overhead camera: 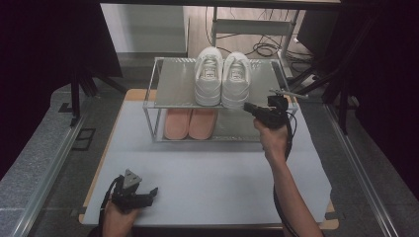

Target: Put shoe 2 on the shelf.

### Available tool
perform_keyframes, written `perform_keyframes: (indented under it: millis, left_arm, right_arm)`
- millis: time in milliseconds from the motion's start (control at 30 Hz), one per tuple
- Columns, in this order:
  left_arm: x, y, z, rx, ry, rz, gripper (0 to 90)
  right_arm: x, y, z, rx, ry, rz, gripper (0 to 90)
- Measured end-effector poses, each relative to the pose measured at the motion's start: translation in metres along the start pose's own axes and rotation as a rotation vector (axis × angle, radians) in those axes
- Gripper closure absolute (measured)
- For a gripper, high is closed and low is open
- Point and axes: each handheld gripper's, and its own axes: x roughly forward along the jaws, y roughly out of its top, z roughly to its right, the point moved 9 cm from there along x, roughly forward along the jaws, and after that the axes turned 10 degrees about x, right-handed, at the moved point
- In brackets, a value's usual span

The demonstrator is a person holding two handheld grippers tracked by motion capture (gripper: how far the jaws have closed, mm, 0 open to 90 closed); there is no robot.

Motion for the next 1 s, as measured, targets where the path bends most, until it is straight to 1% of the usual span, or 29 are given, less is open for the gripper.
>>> perform_keyframes:
  millis: [167,200,233,267,300,400,433,467,500,600,633,667,700,733,767,800,833,900,933,967,1000]
  left_arm:
    - [0.000,0.000,0.000,-0.001,0.000,0.000,15.0]
    - [0.000,0.000,0.000,-0.003,0.000,0.001,15.0]
    - [0.000,0.000,0.000,0.001,0.002,0.000,15.0]
    - [0.000,0.000,0.000,0.001,0.002,0.000,15.0]
    - [0.000,0.000,0.000,0.000,0.001,0.000,15.0]
    - [0.000,0.000,0.000,0.001,0.003,0.001,15.0]
    - [0.000,0.000,0.000,0.003,0.002,0.002,15.0]
    - [0.000,0.000,0.000,0.001,0.005,0.005,15.0]
    - [0.000,0.000,0.000,0.001,0.005,0.005,15.0]
    - [0.000,0.000,0.000,0.001,0.005,0.005,15.0]
    - [0.000,0.000,0.000,0.001,0.005,0.005,15.0]
    - [0.000,0.000,0.000,0.001,0.005,0.005,15.0]
    - [0.000,0.000,0.000,-0.002,0.006,0.006,15.0]
    - [0.000,0.000,0.000,0.002,0.006,0.006,15.0]
    - [0.000,0.000,0.000,0.002,0.006,0.006,14.9]
    - [0.000,0.000,0.000,0.002,0.007,0.006,14.9]
    - [0.000,0.000,0.000,0.002,0.007,0.006,15.0]
    - [0.000,0.000,0.000,0.001,0.005,0.005,15.0]
    - [0.000,0.000,0.000,0.001,0.005,0.005,15.0]
    - [0.000,0.000,0.000,0.001,0.005,0.005,15.0]
    - [0.000,0.000,0.000,0.001,0.006,0.006,15.0]
  right_arm:
    - [-0.005,-0.003,0.001,-0.008,0.013,-0.009,88.5]
    - [-0.006,-0.005,0.001,-0.013,0.016,-0.012,86.7]
    - [-0.010,-0.008,-0.001,-0.030,0.019,-0.022,82.7]
    - [-0.010,-0.008,-0.001,-0.030,0.019,-0.022,82.7]
    - [-0.014,-0.010,-0.003,-0.056,0.019,-0.028,77.5]
    - [-0.020,-0.013,-0.005,-0.099,0.021,-0.037,65.8]
    - [-0.020,-0.013,-0.005,-0.099,0.021,-0.037,65.8]
    - [-0.026,-0.016,-0.006,-0.125,0.025,-0.038,58.4]
    - [-0.026,-0.016,-0.006,-0.125,0.025,-0.038,58.4]
    - [-0.033,-0.021,-0.006,-0.168,0.031,-0.041,51.0]
    - [-0.035,-0.022,-0.006,-0.186,0.027,-0.039,48.5]
    - [-0.039,-0.027,-0.003,-0.220,0.026,-0.047,45.0]
    - [-0.039,-0.027,-0.003,-0.220,0.026,-0.047,45.0]
    - [-0.042,-0.031,0.000,-0.264,0.012,-0.053,40.8]
    - [-0.042,-0.031,0.000,-0.264,0.012,-0.053,40.8]
    - [-0.044,-0.034,0.002,-0.286,0.004,-0.056,39.1]
    - [-0.045,-0.036,0.004,-0.294,0.003,-0.061,36.9]
    - [-0.049,-0.043,0.010,-0.306,0.010,-0.073,31.8]
    - [-0.049,-0.043,0.010,-0.306,0.010,-0.073,31.8]
    - [-0.051,-0.045,0.012,-0.312,-0.001,-0.075,29.6]
    - [-0.054,-0.049,0.016,-0.336,-0.011,-0.079,26.9]
